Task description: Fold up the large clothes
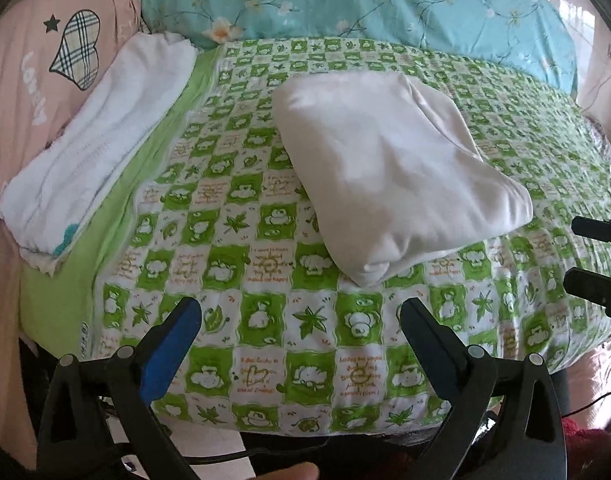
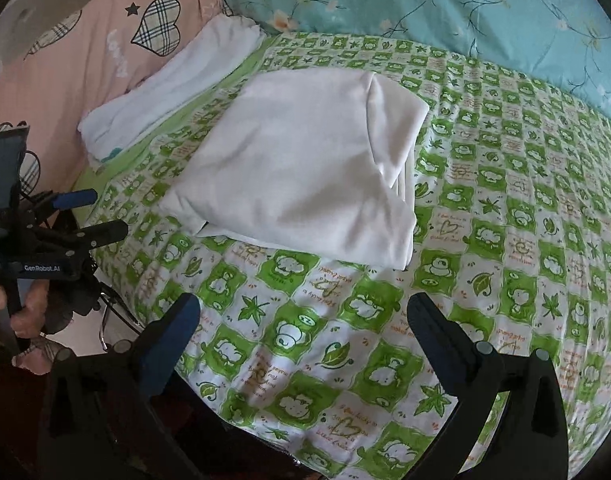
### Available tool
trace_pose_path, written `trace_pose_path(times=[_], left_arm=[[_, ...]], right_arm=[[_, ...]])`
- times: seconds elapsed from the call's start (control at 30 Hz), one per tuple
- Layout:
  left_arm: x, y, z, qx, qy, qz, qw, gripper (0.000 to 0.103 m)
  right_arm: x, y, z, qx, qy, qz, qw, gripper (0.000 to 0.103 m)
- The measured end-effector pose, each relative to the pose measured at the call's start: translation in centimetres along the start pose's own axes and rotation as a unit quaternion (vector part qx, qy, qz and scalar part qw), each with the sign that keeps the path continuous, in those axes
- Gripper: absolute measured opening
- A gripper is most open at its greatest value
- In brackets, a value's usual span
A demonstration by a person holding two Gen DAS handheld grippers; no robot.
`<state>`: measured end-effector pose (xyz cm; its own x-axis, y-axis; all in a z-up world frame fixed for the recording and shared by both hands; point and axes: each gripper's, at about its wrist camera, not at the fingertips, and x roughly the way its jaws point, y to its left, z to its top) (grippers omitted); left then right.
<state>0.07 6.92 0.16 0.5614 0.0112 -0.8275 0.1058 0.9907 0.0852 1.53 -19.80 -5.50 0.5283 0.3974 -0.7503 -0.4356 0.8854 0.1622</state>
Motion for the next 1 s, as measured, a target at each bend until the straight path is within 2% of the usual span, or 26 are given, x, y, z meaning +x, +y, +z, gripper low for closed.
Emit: trace_pose_path(times=[0.33, 1.0], left_arm=[[-1.5, -1.4, 1.7, 0.015, -0.020, -0.003, 0.9997, 0.100], [-1.3, -2.1, 2.3, 0.025, -0.017, -0.016, 0.9994, 0.100]], right_arm=[[-0.1, -0.1, 1.3, 0.007, -0.008, 0.007, 1.000, 0.103], [0.0, 0.2, 1.7, 0.007, -0.005, 0.016, 1.000, 0.103]])
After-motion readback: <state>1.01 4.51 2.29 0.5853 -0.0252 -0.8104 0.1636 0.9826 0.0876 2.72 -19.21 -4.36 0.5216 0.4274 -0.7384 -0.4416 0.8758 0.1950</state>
